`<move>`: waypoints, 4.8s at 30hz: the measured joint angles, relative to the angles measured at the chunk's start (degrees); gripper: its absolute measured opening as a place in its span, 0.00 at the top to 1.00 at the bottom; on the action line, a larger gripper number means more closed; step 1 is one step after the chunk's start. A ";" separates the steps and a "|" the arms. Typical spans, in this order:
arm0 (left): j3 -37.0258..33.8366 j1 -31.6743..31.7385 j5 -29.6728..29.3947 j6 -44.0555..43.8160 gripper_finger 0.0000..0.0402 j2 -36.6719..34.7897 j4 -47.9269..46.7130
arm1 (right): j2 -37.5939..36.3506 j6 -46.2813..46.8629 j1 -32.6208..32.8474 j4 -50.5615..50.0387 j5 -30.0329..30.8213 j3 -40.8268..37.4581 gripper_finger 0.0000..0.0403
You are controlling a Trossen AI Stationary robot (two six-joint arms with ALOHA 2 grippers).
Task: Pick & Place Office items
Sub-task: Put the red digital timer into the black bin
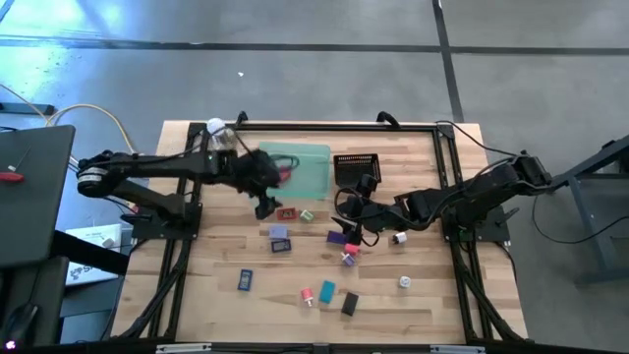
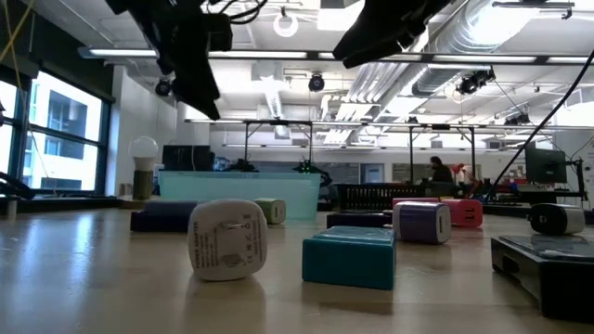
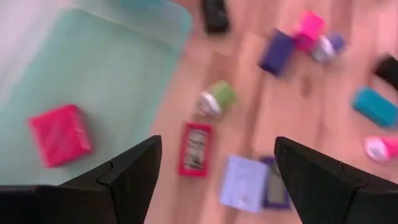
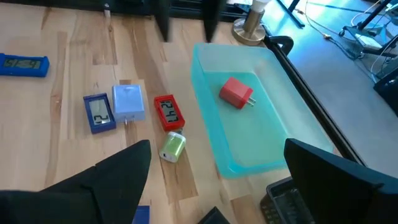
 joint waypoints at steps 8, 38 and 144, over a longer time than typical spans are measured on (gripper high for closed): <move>-0.17 -8.51 -1.18 6.24 0.24 5.42 -0.78 | 0.00 0.04 -0.02 -0.28 -4.23 0.00 0.11; -11.20 -3.94 -15.29 3.99 0.24 11.47 9.50 | 0.00 0.06 -0.02 -1.18 -4.24 0.00 0.11; -10.83 -9.54 -11.51 2.74 0.66 26.18 30.70 | 0.02 0.51 -0.03 -0.74 -8.65 -0.02 0.11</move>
